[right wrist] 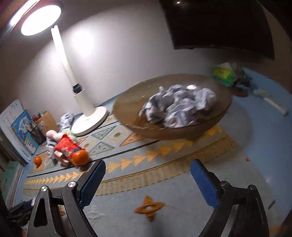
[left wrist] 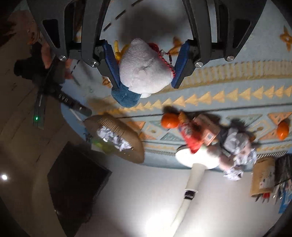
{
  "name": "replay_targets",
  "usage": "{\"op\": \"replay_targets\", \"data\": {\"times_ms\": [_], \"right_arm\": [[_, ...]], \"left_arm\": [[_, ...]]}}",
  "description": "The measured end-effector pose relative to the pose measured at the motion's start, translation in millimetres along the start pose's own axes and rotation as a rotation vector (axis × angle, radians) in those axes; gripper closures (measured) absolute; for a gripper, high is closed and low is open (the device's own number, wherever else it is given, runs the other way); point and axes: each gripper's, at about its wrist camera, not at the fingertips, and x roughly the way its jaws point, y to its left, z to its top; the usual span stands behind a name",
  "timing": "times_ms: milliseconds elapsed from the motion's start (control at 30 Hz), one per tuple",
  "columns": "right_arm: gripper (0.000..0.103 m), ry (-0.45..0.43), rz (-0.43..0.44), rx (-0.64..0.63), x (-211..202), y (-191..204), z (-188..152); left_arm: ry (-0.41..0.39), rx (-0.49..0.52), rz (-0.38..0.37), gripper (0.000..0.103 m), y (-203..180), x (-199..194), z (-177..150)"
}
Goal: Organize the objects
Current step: 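Carry the cat plush over the bowl and open the left gripper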
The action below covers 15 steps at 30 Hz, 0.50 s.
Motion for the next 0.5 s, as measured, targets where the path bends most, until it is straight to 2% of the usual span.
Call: {"op": "replay_targets", "data": {"times_ms": [33, 100, 200, 233, 267, 300, 333, 367, 500], "right_arm": [[0.007, -0.023, -0.053, 0.008, -4.6, -12.5, 3.0], [0.007, -0.043, -0.099, 0.043, -9.7, -33.3, 6.3], [0.007, -0.047, -0.176, 0.142, -18.3, -52.3, 6.8], [0.007, -0.057, -0.182, 0.173, -22.8, -55.0, 6.4], [0.007, -0.066, -0.166, 0.197, -27.4, -57.8, 6.4], [0.007, -0.067, -0.141, 0.212, -29.4, -58.8, 7.5], [0.007, -0.061, -0.117, 0.217, -30.2, -59.4, 9.2], [0.007, -0.055, -0.102, 0.214, -29.9, -58.6, 11.1], [0.007, -0.032, -0.123, 0.119, -27.3, -43.5, 12.1]], "left_arm": [[-0.021, 0.025, -0.01, 0.049, -14.4, 7.5, 17.6], [-0.068, 0.056, -0.045, 0.049, -39.2, 24.2, 54.5], [-0.139, 0.044, -0.106, 0.048, -64.4, 51.2, 104.8], [-0.15, 0.044, -0.117, 0.046, -71.3, 62.1, 118.4], [-0.154, 0.055, -0.122, 0.039, -76.6, 74.5, 129.5], [-0.15, 0.068, -0.116, 0.019, -79.8, 87.1, 136.2], [-0.13, 0.065, -0.08, 0.011, -79.1, 98.4, 139.5], [-0.114, 0.052, -0.041, 0.008, -74.4, 104.7, 138.2], [-0.09, -0.023, -0.062, 0.008, -34.3, 84.6, 103.7]]}}
